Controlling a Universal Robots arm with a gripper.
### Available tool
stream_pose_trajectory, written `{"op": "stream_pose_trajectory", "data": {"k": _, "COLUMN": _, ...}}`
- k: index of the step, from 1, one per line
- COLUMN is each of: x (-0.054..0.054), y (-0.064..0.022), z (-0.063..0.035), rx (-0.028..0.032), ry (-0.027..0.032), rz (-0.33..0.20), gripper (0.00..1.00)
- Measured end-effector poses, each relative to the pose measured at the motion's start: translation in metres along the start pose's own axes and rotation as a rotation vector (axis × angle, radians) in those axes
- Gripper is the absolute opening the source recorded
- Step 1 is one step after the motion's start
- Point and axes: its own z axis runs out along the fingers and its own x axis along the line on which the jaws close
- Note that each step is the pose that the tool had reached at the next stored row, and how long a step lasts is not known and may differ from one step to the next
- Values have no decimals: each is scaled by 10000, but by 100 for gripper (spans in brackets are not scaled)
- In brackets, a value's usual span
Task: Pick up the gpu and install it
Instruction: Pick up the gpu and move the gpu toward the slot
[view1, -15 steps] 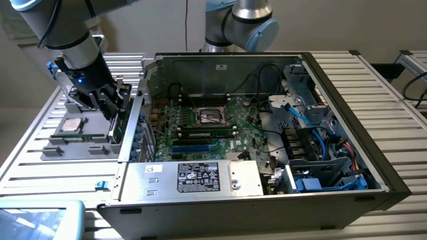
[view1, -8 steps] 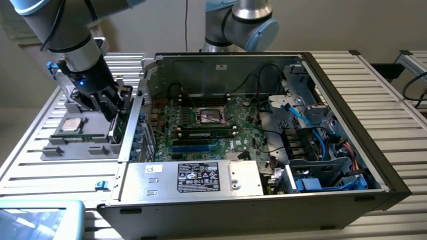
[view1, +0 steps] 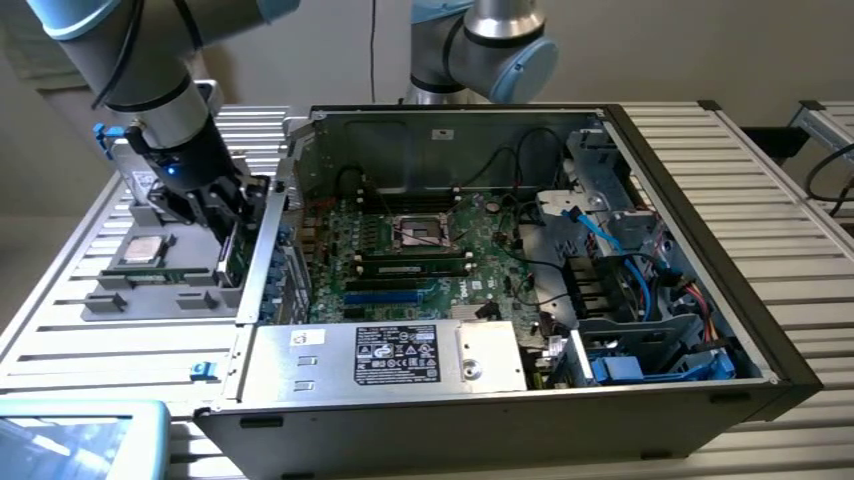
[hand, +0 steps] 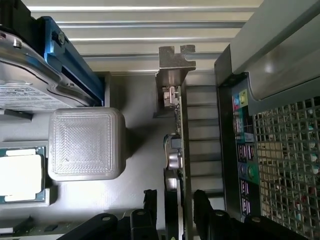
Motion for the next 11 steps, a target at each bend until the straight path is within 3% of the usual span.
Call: {"op": "stream_pose_trajectory", "data": {"k": 11, "x": -18, "y": 9, "z": 77, "rx": 2, "ry": 23, "rz": 2, "gripper": 44}}
